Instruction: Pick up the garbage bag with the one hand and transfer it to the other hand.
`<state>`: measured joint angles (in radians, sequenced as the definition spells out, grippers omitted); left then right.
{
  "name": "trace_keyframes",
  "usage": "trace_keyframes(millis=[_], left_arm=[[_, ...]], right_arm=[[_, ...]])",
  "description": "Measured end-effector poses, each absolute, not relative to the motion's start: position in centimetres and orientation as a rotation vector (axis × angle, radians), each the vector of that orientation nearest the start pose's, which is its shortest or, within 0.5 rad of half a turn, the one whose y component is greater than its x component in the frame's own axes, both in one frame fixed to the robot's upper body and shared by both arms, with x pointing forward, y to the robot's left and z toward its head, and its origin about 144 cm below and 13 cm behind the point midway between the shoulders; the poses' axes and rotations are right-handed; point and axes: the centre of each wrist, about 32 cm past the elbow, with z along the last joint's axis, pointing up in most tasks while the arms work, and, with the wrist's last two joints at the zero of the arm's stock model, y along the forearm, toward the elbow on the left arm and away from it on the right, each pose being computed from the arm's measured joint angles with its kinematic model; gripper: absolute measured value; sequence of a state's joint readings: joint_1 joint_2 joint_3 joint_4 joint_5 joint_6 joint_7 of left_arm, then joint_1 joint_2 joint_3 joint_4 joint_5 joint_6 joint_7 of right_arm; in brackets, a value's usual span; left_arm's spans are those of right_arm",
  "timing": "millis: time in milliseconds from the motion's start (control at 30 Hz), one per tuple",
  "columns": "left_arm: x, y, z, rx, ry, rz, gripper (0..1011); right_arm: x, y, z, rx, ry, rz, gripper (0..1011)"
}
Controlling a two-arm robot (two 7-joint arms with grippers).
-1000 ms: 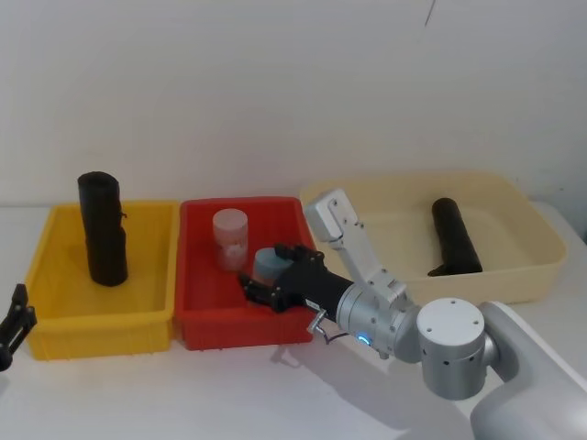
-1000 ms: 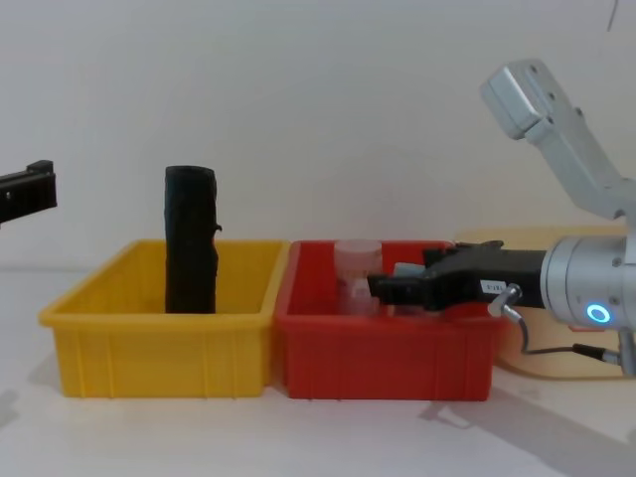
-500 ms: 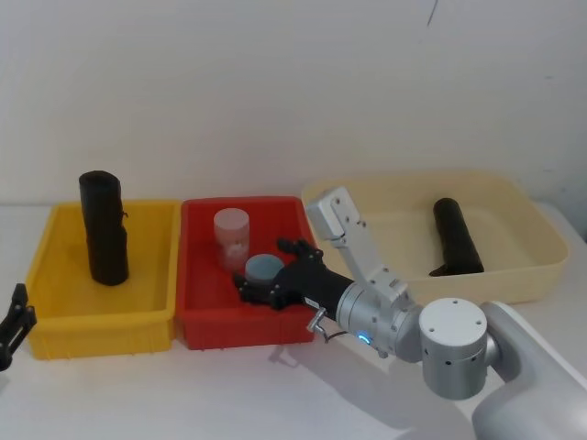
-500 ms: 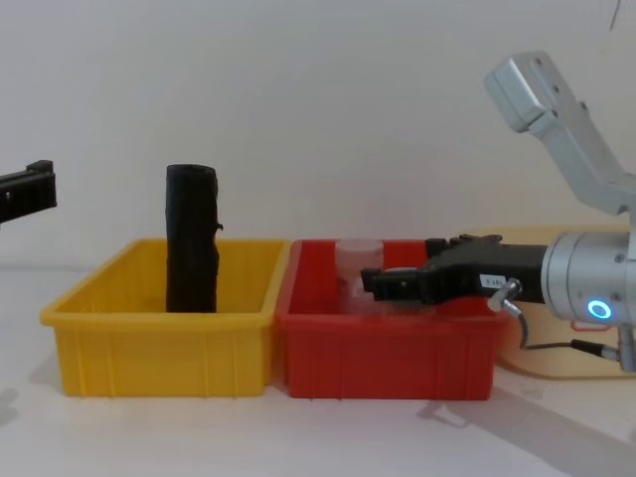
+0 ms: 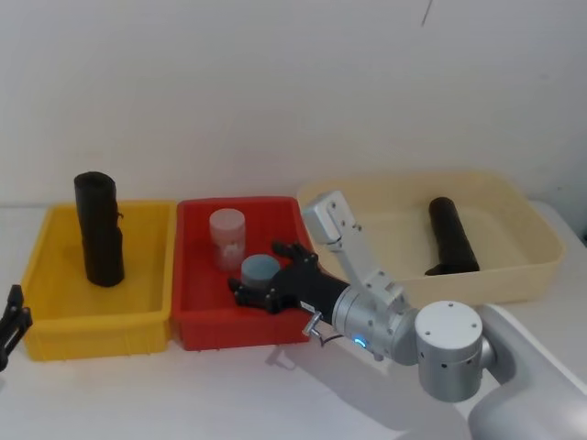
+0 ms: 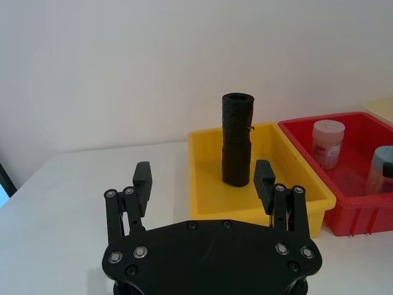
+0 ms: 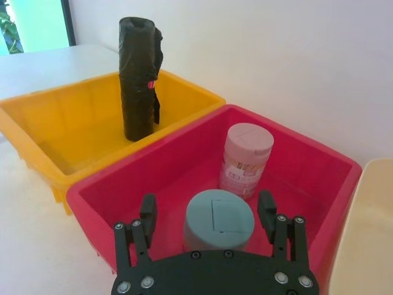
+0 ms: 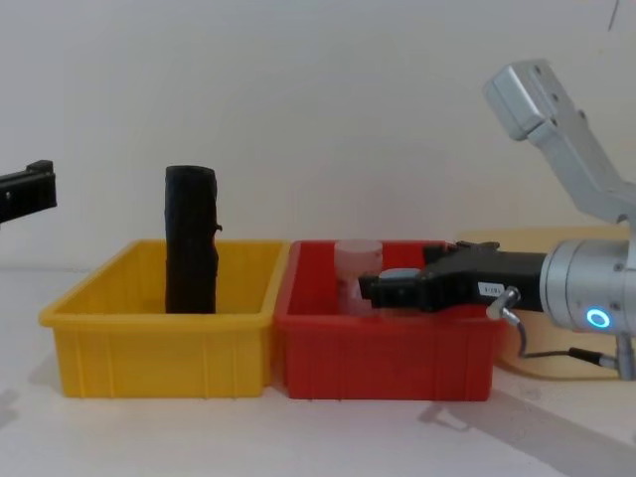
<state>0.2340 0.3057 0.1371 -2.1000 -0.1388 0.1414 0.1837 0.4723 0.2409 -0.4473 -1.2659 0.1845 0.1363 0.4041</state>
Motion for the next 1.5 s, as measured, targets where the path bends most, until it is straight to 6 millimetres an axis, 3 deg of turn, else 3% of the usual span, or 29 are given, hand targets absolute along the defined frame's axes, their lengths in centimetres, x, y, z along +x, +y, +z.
trace_keyframes(millis=[433, 567, 833, 933, 1500], left_arm=[[37.7, 23.1, 123.5, -0.016, -0.175, 1.5, 1001], [37.7, 23.1, 123.5, -0.016, -0.176, 1.5, 1001], [37.7, 23.1, 123.5, -0.016, -0.175, 1.5, 1000], [37.7, 23.1, 123.5, -0.016, -0.175, 1.5, 1000], [37.7, 23.1, 123.5, -0.016, -0.176, 1.5, 1000]], right_arm=[[57.5, -18.9, 119.2, -0.229, -0.067, -0.848, 996], [57.6, -18.9, 119.1, -0.227, -0.065, -0.849, 928], [57.8, -18.8, 119.0, -0.22, -0.063, -0.855, 684], [57.8, -18.8, 119.0, -0.218, -0.062, -0.858, 645], [58.3, -19.2, 121.0, -0.141, -0.076, -0.904, 645]])
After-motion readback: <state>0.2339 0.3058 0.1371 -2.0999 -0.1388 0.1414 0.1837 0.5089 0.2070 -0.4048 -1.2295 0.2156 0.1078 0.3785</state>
